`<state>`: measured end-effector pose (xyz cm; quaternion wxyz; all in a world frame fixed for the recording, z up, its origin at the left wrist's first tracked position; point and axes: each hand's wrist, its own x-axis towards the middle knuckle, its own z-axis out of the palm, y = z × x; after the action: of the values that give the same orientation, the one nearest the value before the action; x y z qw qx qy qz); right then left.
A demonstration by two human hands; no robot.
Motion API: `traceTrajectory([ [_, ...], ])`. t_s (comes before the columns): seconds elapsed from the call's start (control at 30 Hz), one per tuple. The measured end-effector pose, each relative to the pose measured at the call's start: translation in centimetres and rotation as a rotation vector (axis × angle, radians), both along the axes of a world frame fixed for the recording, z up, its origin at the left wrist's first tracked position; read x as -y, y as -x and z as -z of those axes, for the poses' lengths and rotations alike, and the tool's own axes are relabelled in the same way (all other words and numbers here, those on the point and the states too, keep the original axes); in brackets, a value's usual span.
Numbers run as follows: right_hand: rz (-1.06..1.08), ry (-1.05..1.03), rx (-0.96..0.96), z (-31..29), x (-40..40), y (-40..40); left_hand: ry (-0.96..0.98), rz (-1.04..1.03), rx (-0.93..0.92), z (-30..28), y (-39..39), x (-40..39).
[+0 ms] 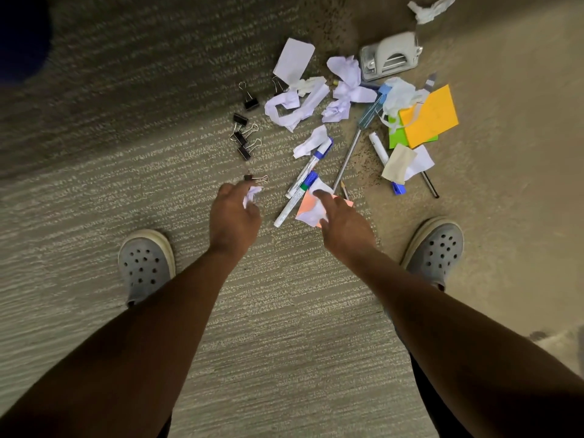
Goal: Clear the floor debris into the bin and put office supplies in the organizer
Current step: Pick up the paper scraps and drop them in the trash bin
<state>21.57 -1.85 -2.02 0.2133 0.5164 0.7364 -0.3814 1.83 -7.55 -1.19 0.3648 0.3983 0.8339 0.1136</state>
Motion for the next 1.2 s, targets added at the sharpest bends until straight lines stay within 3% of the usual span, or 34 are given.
traceTrajectory([
  [0.1,-0.152,0.029,0.112,1.0,0.8,0.4,0.02,-0.013,0.0,-0.1,-0.1,1.4],
  [0.27,-0.093,-0.067,0.099,2.2,0.6,1.0,0.012,-0.065,0.017,-0.2,-0.5,2.3],
  [0.57,0.126,-0.114,-0.188,-4.8,-0.2,4.2,-0.046,-0.27,0.135,-4.5,0.1,2.9],
  [0.83,0.136,-0.212,-0.606,-17.0,-3.6,17.7,-0.443,-0.534,0.034,-16.0,9.6,-0.3],
  [1.1,0.157,-0.4,-1.04,-25.8,-6.2,35.4,-0.877,-0.538,-0.287,-25.6,24.2,-2.7],
  [1.2,0.236,-0.4,-1.066,-26.3,-7.5,42.1,-0.93,-0.508,-0.398,-26.0,29.4,-3.8],
])
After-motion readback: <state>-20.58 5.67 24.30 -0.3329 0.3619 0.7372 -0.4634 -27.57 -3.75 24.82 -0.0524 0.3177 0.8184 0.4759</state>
